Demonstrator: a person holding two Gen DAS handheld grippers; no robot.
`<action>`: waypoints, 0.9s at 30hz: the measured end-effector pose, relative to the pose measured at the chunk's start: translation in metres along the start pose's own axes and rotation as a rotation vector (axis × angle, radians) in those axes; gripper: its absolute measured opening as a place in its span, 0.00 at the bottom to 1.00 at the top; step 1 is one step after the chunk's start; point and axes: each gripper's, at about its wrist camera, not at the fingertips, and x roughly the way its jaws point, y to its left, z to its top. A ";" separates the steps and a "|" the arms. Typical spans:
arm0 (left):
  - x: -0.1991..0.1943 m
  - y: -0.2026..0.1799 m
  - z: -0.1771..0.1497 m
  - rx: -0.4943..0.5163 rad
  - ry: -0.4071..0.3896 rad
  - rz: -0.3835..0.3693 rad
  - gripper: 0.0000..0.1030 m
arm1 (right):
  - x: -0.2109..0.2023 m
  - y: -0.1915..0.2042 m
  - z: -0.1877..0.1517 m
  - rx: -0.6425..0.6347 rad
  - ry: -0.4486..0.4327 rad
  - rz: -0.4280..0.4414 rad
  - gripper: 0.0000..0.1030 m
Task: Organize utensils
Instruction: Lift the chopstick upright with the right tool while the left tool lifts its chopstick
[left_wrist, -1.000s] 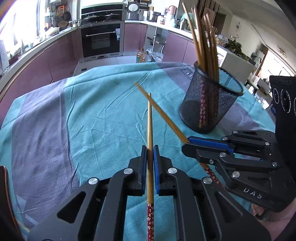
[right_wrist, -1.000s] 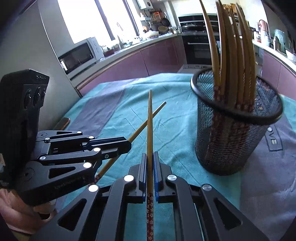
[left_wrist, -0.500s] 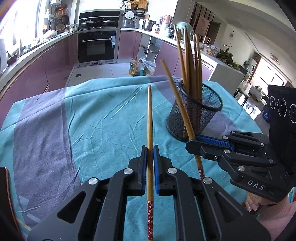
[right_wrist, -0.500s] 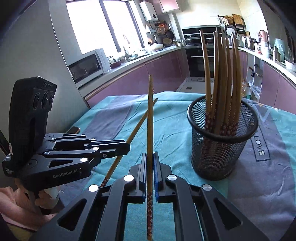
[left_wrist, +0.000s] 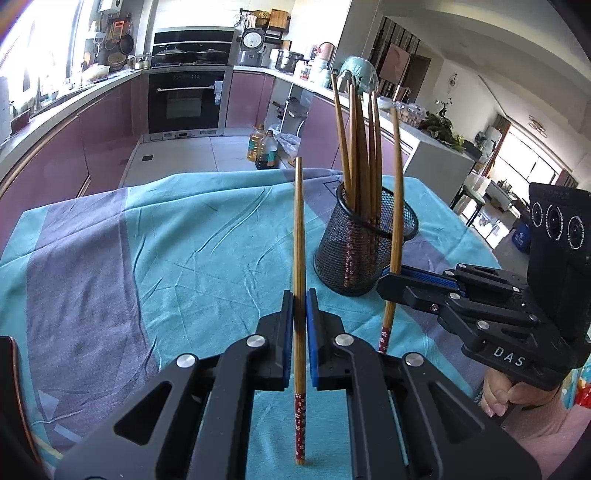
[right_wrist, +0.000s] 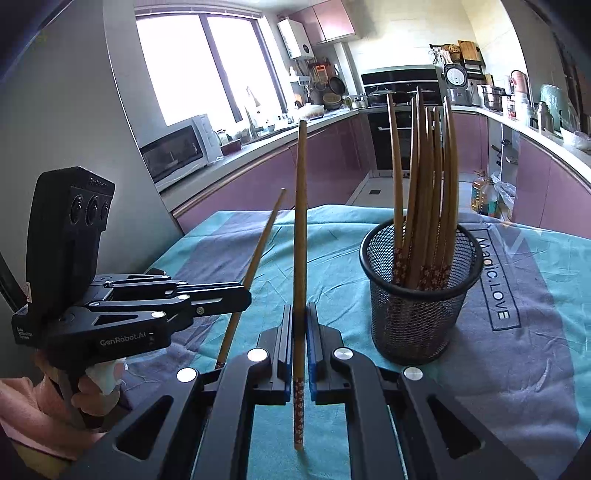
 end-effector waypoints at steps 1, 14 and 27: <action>-0.003 0.000 0.000 0.001 -0.005 -0.003 0.07 | -0.002 0.000 0.000 0.001 -0.004 -0.001 0.06; -0.011 0.000 0.002 0.005 -0.014 -0.013 0.07 | -0.009 -0.004 0.003 0.007 -0.021 -0.008 0.06; -0.012 -0.002 0.003 0.008 -0.021 -0.027 0.07 | -0.015 -0.006 0.008 0.008 -0.041 -0.015 0.06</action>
